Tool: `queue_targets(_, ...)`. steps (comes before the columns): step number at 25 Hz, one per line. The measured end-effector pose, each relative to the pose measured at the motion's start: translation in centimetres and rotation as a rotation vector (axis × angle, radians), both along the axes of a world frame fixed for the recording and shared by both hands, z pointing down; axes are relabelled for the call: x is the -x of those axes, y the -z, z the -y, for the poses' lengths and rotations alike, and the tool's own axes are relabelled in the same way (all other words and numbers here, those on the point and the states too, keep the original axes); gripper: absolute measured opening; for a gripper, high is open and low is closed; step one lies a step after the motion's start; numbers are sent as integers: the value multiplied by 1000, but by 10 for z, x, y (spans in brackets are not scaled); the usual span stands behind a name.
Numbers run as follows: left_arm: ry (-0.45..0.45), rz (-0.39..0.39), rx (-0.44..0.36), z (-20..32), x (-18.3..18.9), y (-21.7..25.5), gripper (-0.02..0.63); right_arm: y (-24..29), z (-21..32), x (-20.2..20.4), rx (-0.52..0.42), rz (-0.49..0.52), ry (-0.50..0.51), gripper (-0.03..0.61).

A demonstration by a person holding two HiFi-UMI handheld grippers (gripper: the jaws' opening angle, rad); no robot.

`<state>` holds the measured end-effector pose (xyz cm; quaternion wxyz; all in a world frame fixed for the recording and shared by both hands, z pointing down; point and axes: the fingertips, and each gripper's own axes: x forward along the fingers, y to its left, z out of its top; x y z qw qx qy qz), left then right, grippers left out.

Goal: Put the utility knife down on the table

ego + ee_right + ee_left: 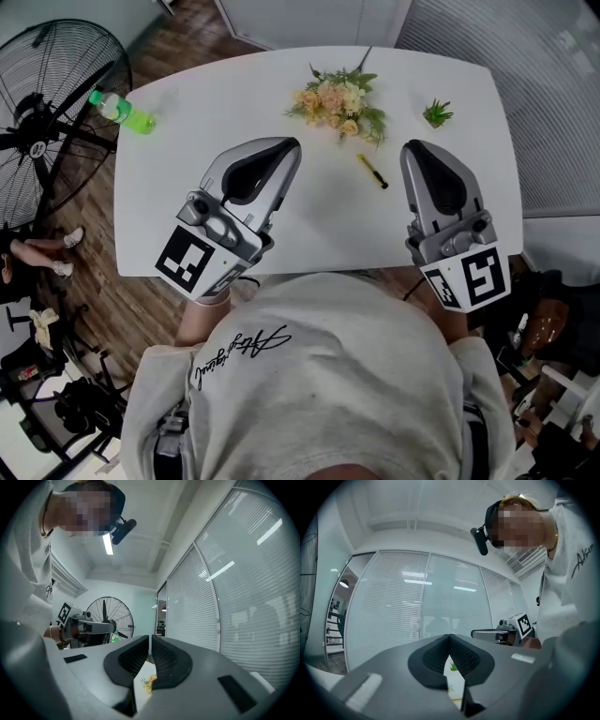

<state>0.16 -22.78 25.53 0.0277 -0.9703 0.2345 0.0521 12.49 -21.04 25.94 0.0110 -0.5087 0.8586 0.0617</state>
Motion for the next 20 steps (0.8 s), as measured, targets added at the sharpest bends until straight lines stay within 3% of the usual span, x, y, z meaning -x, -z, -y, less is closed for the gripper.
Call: queue_targets(20, 14, -7, 4, 1, 1, 0, 0, -7, 3, 0, 7, 11, -7, 2)
